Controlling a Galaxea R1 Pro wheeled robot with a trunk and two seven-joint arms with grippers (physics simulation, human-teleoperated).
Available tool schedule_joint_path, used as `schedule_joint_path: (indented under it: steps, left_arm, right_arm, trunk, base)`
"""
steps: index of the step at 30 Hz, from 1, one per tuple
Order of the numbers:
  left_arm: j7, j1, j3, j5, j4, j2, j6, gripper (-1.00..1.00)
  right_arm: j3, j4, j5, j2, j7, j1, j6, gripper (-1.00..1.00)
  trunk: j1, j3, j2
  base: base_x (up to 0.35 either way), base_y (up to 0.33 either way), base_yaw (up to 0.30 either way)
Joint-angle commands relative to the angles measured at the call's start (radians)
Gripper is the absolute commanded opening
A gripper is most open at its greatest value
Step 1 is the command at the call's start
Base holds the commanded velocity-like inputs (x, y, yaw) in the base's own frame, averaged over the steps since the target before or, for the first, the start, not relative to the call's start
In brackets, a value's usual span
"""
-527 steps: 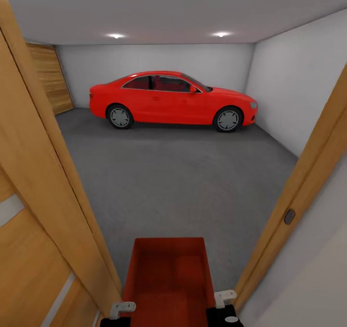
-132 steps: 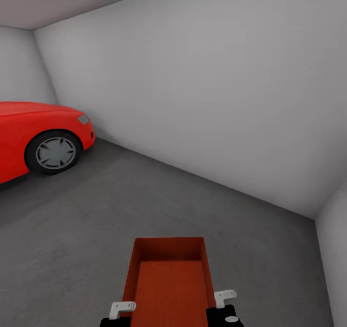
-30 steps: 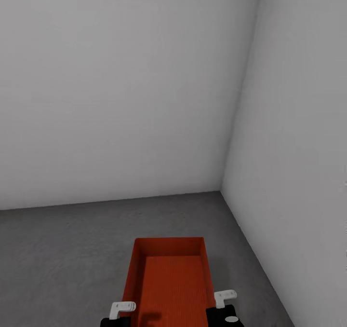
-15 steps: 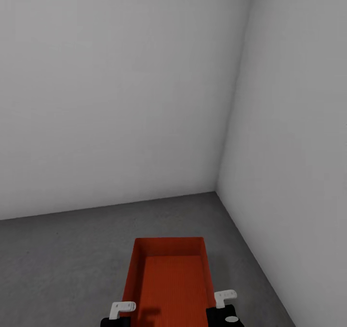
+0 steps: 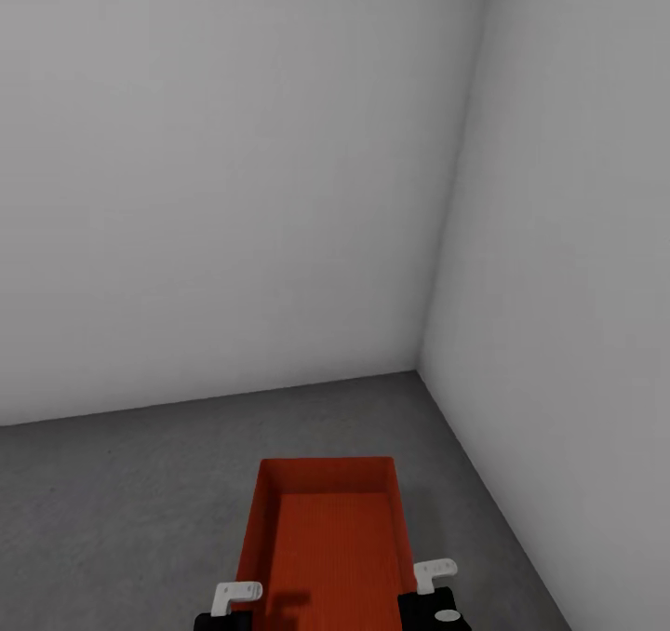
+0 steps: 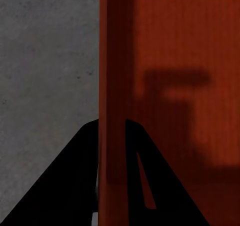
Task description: Move the two storage containers from the living room to the garage. In the garage, place one container on the floor and stack the other container on top of it (either order is fine).
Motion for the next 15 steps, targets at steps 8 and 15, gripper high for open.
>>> schedule_joint_path:
  steps: [8, 15]
  left_arm:
    - [0.007, -0.001, -0.008, 0.004, -0.002, 0.016, -0.026, -1.00]
    - [0.007, -0.001, -0.008, 0.004, -0.002, 0.016, -0.026, -1.00]
  right_arm:
    - [0.020, 0.004, -0.009, -0.025, -0.001, 0.000, 0.003, -1.00]
    - [0.018, 0.004, -0.009, -0.025, -0.001, 0.000, 0.003, -1.00]
  trunk:
    - [0.000, -0.002, -0.001]
    - [0.000, -0.002, -0.001]
  base:
    - [0.001, 0.000, 0.000]
    - [0.000, 0.000, 0.000]
